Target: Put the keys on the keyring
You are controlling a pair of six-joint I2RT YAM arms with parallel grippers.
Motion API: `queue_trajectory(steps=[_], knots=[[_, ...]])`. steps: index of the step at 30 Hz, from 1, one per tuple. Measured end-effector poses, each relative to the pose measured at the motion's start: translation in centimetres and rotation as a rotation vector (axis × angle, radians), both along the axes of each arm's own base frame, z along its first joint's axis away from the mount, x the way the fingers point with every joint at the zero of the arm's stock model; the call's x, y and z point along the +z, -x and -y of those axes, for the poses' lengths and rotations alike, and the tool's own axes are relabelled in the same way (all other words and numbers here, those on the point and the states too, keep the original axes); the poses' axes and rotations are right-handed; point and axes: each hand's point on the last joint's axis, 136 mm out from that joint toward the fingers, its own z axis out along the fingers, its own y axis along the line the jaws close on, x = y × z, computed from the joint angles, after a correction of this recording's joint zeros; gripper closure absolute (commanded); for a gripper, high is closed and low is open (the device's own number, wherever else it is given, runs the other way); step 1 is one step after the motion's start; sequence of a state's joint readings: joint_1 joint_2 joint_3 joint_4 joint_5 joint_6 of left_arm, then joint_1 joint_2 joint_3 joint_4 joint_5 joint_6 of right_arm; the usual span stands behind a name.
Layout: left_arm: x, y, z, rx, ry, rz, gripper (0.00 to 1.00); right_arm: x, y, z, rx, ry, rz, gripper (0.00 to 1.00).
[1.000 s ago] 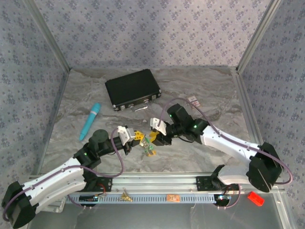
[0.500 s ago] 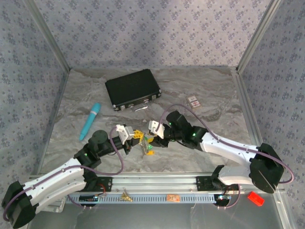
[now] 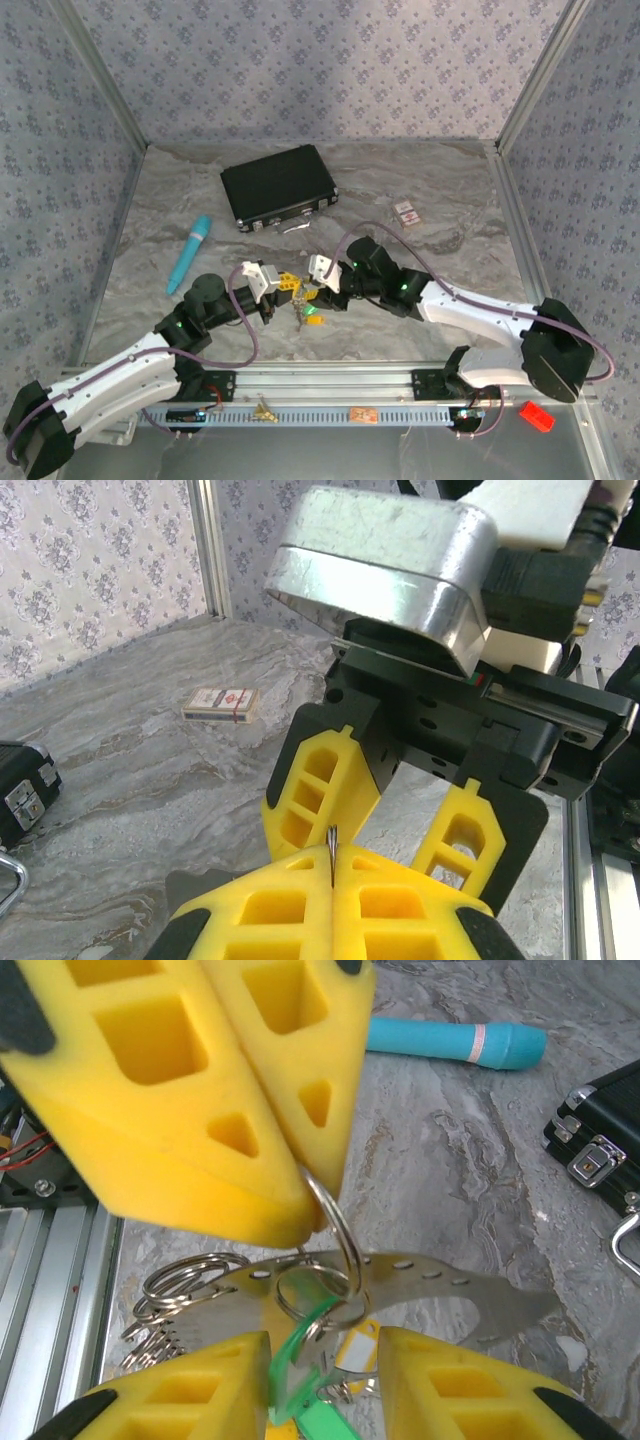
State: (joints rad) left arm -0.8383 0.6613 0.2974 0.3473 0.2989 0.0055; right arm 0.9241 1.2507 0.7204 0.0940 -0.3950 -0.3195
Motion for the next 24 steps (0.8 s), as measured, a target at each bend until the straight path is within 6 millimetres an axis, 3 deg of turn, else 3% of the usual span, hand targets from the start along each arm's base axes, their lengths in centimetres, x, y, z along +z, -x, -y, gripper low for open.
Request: queue_trajectory(steps=[7,24], knots=[[0.0,0.0,0.0,0.000,0.001,0.001,1.00,-0.4,-0.4,-0.1,-0.022,0.007,-0.010,0.88],[-1.2,0.1,-0.1,-0.001,-0.043,-0.023,1.00,1.5,-0.7,0.4,-0.050,0.001,0.032,1.00]])
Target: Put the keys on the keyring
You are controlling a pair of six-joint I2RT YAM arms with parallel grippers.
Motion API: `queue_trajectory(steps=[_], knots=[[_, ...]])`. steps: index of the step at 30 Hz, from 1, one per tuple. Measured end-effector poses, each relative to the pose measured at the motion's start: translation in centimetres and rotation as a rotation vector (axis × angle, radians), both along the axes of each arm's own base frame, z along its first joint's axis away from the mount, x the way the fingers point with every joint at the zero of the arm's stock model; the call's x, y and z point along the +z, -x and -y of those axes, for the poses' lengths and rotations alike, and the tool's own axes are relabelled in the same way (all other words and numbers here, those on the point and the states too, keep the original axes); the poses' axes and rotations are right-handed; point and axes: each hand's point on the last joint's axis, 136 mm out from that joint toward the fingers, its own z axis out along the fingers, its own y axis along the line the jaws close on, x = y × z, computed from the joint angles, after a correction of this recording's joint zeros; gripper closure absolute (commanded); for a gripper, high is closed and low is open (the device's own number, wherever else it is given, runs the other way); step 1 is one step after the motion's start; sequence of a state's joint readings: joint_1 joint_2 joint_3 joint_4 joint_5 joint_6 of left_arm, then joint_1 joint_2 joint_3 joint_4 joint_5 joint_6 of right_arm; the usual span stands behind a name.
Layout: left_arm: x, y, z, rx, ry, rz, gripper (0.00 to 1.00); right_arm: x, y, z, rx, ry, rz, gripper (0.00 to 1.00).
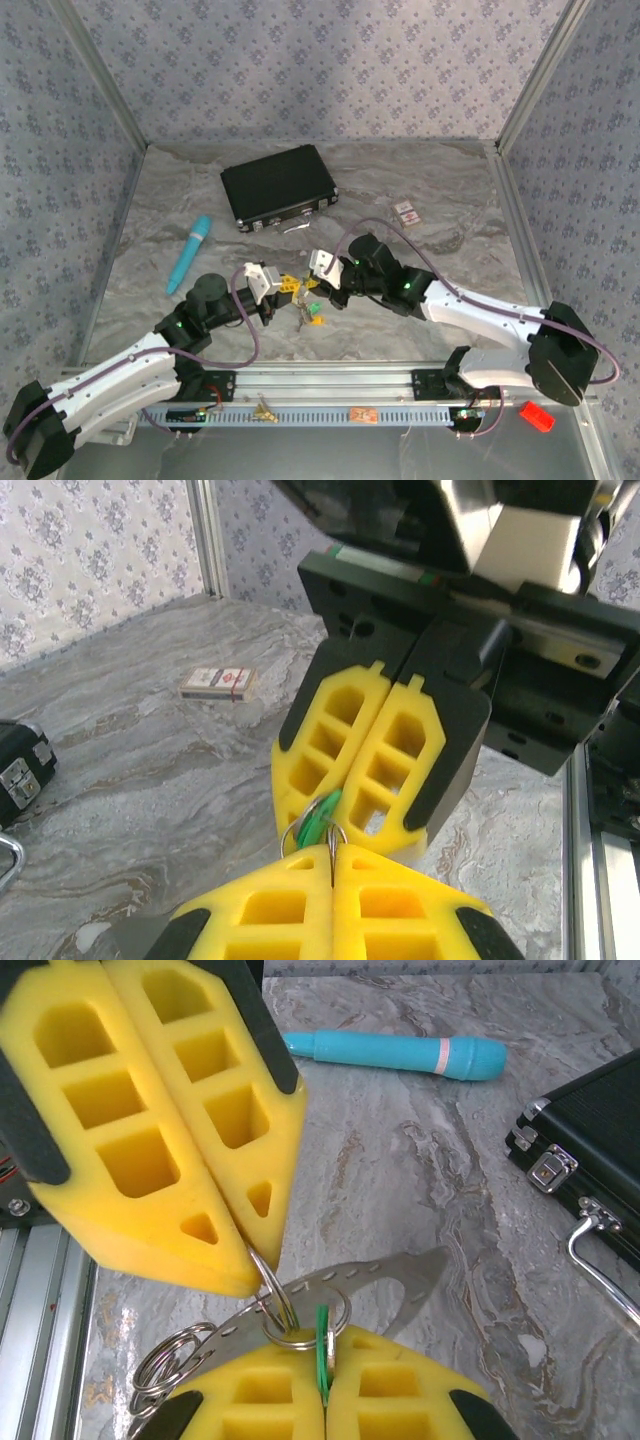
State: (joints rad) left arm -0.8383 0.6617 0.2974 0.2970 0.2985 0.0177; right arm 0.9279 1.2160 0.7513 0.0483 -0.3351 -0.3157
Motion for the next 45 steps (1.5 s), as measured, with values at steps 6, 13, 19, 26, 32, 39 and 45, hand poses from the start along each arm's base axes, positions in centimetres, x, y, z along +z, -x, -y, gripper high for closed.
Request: queue_trajectory(steps=[6,13,19,26,32,39,45], knots=[[-0.5,-0.1,-0.1,0.007,-0.025,0.000,0.68,0.4,0.0,1.1,-0.008,0.047,0.026,1.00],[0.4,-0.9,-1.1,0.081,-0.009,0.030,0.22,1.9,-0.4,2.1,-0.022,0.104,0.061,1.00],[3.1,-2.9,-4.4,0.299,0.068,0.084,0.06,2.7,-0.3,1.2,0.009,0.126,0.071,1.00],[5.9,-5.4,-12.3,0.721,0.179,0.123,0.02,4.0,-0.1,-3.1,0.105,0.027,0.028,1.00],[5.0,-6.9,-16.9,0.958,0.190,0.079,0.01,1.0,-2.4,-3.3,0.056,0.050,-0.044,1.00],[2.1,-8.1,-17.5,1.034,0.099,0.001,0.00,-4.7,-5.8,2.2,-0.110,0.261,-0.107,1.00],[-0.2,-8.7,-17.5,1.059,0.008,-0.044,0.00,-9.9,-5.9,7.0,-0.175,0.532,-0.105,0.99]])
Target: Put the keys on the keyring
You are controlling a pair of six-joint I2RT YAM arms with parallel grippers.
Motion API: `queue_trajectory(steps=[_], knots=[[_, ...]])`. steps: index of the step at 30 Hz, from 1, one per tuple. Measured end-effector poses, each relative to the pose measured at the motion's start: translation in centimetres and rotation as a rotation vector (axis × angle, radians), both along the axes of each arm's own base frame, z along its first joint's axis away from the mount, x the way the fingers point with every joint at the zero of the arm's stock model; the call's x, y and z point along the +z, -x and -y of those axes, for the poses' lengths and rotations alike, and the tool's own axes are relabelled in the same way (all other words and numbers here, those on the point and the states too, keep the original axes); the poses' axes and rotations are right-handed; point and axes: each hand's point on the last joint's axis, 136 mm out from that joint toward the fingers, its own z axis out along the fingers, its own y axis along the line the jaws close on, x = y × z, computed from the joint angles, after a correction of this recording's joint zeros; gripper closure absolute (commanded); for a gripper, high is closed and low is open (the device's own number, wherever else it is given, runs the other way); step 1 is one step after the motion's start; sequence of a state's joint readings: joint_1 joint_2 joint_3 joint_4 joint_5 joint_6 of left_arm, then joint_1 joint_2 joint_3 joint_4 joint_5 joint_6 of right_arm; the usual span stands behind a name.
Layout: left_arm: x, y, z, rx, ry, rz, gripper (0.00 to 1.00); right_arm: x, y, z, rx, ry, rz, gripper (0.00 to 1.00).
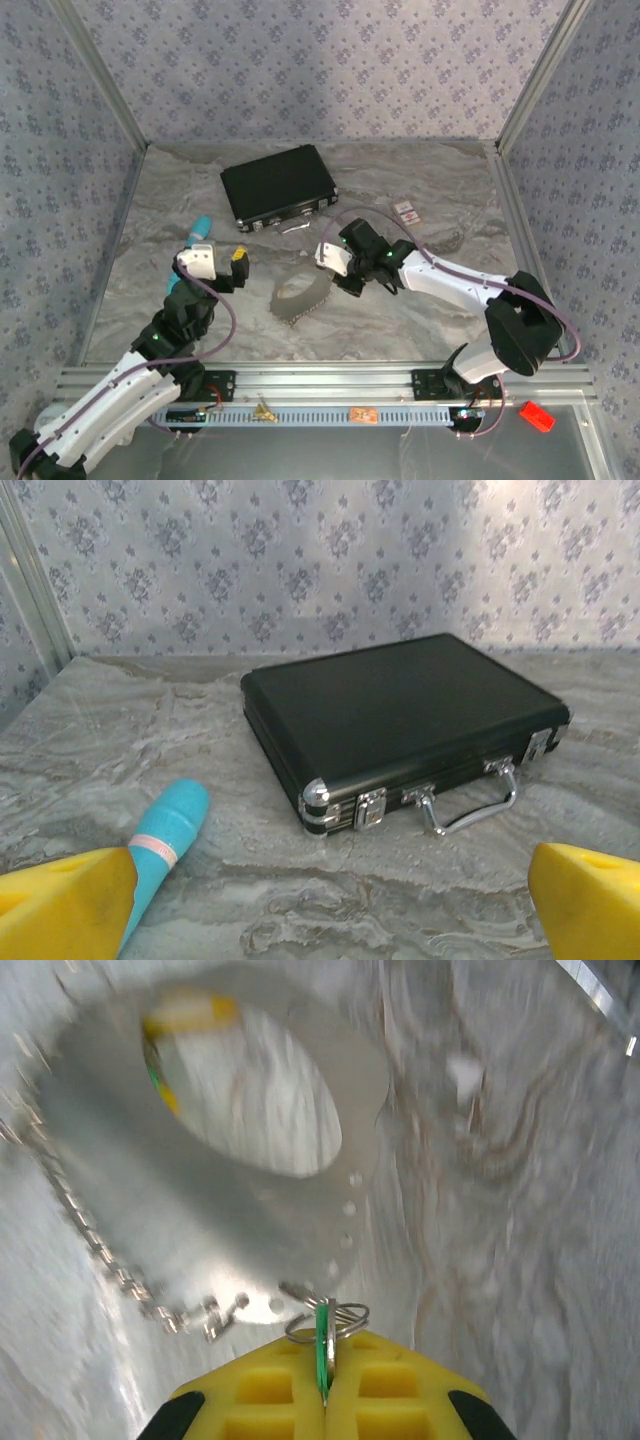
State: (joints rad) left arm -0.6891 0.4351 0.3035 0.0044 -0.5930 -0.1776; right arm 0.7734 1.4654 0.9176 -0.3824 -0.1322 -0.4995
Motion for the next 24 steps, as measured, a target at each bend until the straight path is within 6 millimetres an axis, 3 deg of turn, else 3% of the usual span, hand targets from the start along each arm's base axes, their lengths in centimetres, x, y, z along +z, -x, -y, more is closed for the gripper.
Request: queue_trajectory(steps=[4,6,14,18,20,24], knots=[[-1.0,-0.4,-0.3,0.024,-0.028,-0.033,0.00,-3.1,0.0,3.7,-0.046,0.166,-0.008,0.95],[-1.5,-0.8,-0.6,0.042,-0.042,-0.051,0.01,-4.2,-0.2,5.3,-0.066,0.237,-0.005,0.88],[-3.2,-2.9,-2.8,0.156,-0.082,-0.102,0.01,-7.2,-1.1,8.3,-0.101,0.410,0.014,0.67],[-3.4,-3.7,-4.3,0.203,-0.110,-0.106,0.01,-6.9,-1.8,8.9,-0.132,0.400,0.037,0.62],[-3.6,-4.2,-5.3,0.229,-0.132,-0.114,0.01,-6.4,-2.2,10.0,-0.182,0.368,0.042,0.51],[-4.5,-5.3,-7.3,0.277,-0.164,-0.141,0.00,-2.3,-4.2,12.9,-0.377,0.146,0.106,0.43]])
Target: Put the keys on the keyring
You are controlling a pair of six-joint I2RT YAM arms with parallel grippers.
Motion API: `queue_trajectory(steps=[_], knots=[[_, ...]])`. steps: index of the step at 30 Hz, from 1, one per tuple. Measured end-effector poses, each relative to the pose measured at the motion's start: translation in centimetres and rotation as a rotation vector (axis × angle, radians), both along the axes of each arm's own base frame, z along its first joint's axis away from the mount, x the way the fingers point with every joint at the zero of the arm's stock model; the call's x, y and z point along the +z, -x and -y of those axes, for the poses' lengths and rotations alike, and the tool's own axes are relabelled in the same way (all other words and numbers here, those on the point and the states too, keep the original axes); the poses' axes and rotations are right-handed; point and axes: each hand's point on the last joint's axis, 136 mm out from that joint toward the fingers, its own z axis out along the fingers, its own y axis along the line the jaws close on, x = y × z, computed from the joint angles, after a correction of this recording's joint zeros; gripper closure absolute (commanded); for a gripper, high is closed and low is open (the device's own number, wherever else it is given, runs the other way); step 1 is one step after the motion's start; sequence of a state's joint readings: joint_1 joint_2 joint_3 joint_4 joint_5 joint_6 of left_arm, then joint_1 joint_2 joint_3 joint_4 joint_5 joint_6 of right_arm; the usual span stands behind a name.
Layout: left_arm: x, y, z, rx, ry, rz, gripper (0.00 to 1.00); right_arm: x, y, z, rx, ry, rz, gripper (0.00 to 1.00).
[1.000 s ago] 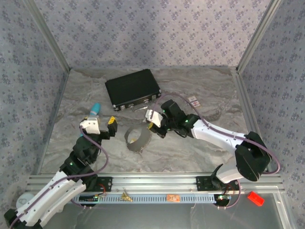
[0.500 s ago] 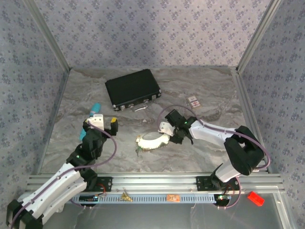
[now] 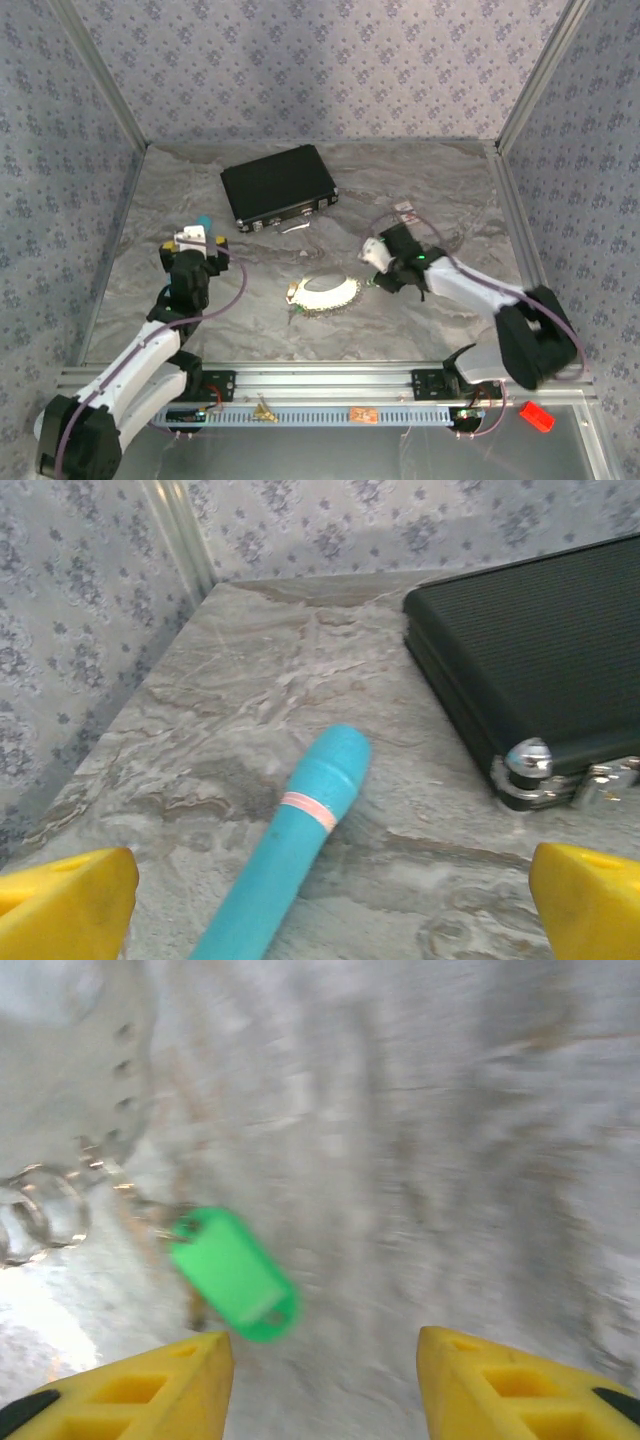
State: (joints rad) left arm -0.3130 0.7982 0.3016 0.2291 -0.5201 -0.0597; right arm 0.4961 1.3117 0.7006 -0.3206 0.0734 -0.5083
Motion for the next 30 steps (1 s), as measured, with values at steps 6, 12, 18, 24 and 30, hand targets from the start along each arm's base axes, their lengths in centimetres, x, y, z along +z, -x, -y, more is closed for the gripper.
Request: queue_trajectory(steps=[6,12,18,24,30], knots=[[-2.5,-1.3,-1.9,0.035,0.004,-0.033,0.00,5.8,-4.8,6.9,-0.343,-0.330,0.306,0.40],[-5.5,-3.0,-1.0,-0.027,0.001,-0.080,0.00,2.6,-6.9,11.0,-0.519,-0.446,0.366,0.43],[-6.8,-4.5,-0.2,-0.097,-0.012,-0.082,0.01,0.2,-7.5,11.2,-0.526,-0.544,0.356,0.01],[-8.0,-6.1,-0.4,-0.141,0.001,-0.071,0.01,1.6,-8.5,11.8,-0.531,-0.605,0.411,0.01],[-9.1,-7.5,-2.1,-0.119,0.058,-0.097,0.00,0.9,-9.6,12.7,-0.580,-0.635,0.415,0.01]])
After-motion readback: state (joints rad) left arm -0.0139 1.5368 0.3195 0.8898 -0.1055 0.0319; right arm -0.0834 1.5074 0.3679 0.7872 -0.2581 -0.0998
